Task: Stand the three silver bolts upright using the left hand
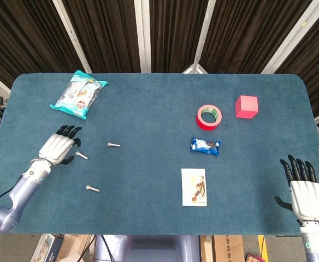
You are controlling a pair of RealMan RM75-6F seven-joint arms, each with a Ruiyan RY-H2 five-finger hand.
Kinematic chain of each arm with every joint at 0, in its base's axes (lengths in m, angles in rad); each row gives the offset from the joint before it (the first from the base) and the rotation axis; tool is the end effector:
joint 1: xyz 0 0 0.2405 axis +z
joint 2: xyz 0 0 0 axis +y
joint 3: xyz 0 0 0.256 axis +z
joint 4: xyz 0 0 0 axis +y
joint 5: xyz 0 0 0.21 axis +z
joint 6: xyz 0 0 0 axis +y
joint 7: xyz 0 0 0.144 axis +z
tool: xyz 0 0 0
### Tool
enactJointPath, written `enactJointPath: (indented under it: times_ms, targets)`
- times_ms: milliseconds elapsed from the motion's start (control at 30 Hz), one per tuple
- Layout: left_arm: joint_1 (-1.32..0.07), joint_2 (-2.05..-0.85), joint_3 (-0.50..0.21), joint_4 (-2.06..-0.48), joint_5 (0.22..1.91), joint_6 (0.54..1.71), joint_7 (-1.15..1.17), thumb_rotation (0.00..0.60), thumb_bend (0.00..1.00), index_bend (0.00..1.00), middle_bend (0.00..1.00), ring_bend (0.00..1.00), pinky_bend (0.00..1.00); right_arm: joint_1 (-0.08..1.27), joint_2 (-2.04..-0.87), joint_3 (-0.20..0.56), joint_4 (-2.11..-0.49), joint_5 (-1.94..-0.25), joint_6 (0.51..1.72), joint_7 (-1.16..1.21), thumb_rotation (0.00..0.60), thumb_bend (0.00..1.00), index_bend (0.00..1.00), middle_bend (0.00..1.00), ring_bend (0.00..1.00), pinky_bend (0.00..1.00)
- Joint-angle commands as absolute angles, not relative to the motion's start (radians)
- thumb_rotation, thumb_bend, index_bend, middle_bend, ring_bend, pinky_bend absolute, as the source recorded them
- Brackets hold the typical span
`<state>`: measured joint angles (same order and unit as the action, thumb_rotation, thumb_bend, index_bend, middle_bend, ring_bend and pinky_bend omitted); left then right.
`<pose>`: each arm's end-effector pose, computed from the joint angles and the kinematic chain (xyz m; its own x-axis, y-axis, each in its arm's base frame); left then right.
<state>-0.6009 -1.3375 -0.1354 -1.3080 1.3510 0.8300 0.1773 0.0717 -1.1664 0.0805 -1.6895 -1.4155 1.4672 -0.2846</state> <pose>-0.2594 0.3499 0.0568 0.6532 0.2636 0.7098 0.7521 -0.3347 -0.5677 -0.3030 -0.1814 0.1428 0.5268 -0.0246 0.8496 -0.8467 0.0721 0.5271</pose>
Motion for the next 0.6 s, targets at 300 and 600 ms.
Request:
enactJointPath:
  times_ms: [300, 600]
  targets:
    - [-0.626, -1.410, -0.111, -1.221, 1.375, 0.833, 0.126, 0.600, 0.47, 0.44, 0.04, 0.00, 0.00, 0.076, -1.177, 0.085, -1.686, -1.403, 1.462, -0.292, 0.600, 0.00, 0.12, 0.04, 0.00, 0.00]
    - [-0.633, -1.463, -0.091, -1.172, 1.404, 0.858, 0.099, 0.600, 0.47, 0.44, 0.04, 0.00, 0.00, 0.078, -1.183, 0.090, -1.680, -1.392, 1.461, -0.292, 0.600, 0.00, 0.12, 0.04, 0.00, 0.00]
